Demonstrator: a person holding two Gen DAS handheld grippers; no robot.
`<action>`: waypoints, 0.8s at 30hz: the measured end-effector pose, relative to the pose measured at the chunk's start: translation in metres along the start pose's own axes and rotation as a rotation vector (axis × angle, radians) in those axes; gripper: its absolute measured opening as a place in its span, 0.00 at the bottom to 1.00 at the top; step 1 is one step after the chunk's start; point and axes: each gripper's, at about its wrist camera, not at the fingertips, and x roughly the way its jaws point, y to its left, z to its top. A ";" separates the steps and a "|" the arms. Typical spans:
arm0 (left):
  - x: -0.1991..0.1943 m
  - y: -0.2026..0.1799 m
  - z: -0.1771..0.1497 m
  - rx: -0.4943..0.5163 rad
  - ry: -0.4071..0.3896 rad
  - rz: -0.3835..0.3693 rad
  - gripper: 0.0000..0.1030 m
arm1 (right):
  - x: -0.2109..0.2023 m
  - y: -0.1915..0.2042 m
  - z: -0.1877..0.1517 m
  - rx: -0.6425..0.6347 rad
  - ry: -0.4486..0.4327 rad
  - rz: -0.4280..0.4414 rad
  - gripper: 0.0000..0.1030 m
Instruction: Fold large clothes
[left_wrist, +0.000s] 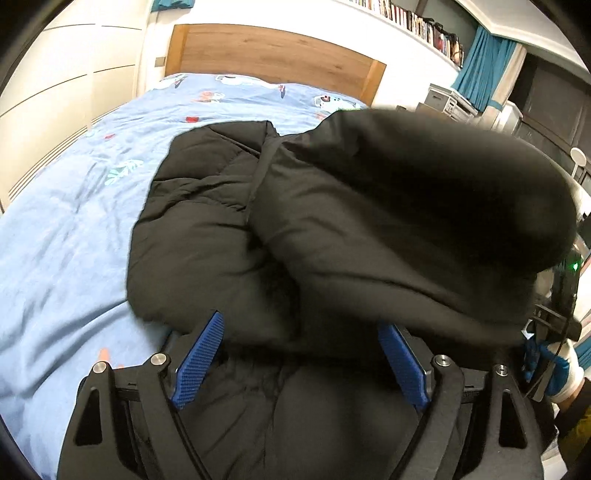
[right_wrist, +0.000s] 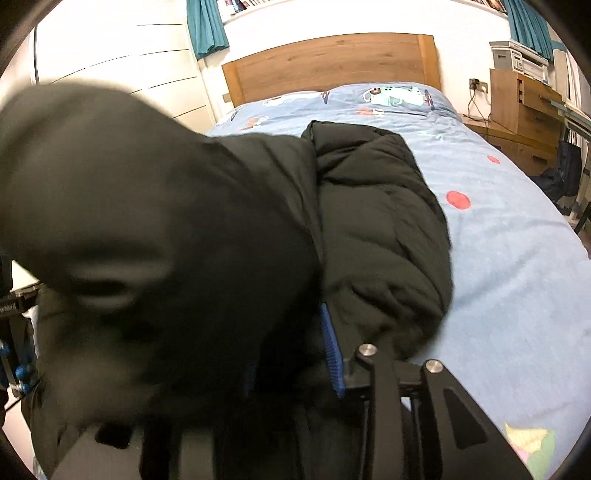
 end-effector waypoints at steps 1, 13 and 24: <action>-0.007 -0.001 -0.003 -0.001 -0.003 -0.001 0.83 | -0.006 -0.003 -0.004 -0.001 0.006 -0.005 0.31; -0.018 -0.042 0.065 0.060 -0.100 -0.031 0.87 | -0.077 0.002 0.041 -0.036 -0.099 -0.021 0.41; 0.073 -0.068 0.062 0.100 0.006 0.014 0.87 | -0.003 0.054 0.044 -0.153 0.016 0.005 0.42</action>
